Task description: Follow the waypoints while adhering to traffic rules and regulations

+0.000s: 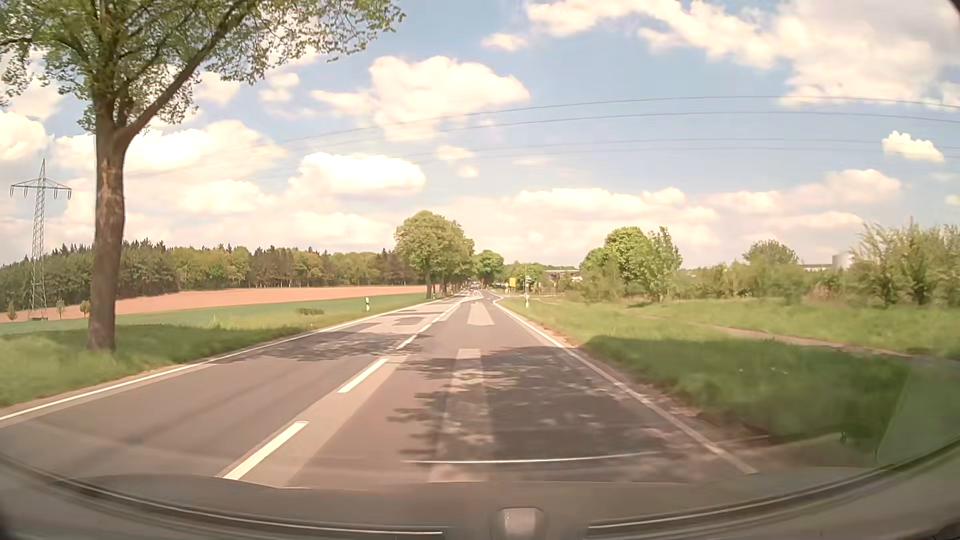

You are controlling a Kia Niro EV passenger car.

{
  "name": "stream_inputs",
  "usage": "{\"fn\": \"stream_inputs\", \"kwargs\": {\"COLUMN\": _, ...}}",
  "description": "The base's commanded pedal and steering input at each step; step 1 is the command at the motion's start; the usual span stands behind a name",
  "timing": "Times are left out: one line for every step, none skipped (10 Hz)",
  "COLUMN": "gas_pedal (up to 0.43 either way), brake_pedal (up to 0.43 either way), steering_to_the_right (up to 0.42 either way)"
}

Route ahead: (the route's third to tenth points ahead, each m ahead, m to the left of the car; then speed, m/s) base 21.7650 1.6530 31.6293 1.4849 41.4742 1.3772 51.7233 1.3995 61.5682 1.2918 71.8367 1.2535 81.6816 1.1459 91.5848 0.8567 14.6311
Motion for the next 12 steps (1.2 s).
{"fn": "stream_inputs", "kwargs": {"gas_pedal": 0.059, "brake_pedal": 0.000, "steering_to_the_right": -0.003}}
{"fn": "stream_inputs", "kwargs": {"gas_pedal": 0.059, "brake_pedal": 0.000, "steering_to_the_right": -0.003}}
{"fn": "stream_inputs", "kwargs": {"gas_pedal": 0.059, "brake_pedal": 0.000, "steering_to_the_right": -0.003}}
{"fn": "stream_inputs", "kwargs": {"gas_pedal": 0.059, "brake_pedal": 0.000, "steering_to_the_right": -0.003}}
{"fn": "stream_inputs", "kwargs": {"gas_pedal": 0.047, "brake_pedal": 0.000, "steering_to_the_right": -0.002}}
{"fn": "stream_inputs", "kwargs": {"gas_pedal": 0.008, "brake_pedal": 0.000, "steering_to_the_right": -0.002}}
{"fn": "stream_inputs", "kwargs": {"gas_pedal": 0.000, "brake_pedal": 0.000, "steering_to_the_right": -0.002}}
{"fn": "stream_inputs", "kwargs": {"gas_pedal": 0.000, "brake_pedal": 0.000, "steering_to_the_right": -0.002}}
{"fn": "stream_inputs", "kwargs": {"gas_pedal": 0.000, "brake_pedal": 0.000, "steering_to_the_right": -0.001}}
{"fn": "stream_inputs", "kwargs": {"gas_pedal": 0.000, "brake_pedal": 0.000, "steering_to_the_right": -0.001}}
{"fn": "stream_inputs", "kwargs": {"gas_pedal": 0.000, "brake_pedal": 0.000, "steering_to_the_right": -0.001}}
{"fn": "stream_inputs", "kwargs": {"gas_pedal": 0.000, "brake_pedal": 0.000, "steering_to_the_right": 0.000}}
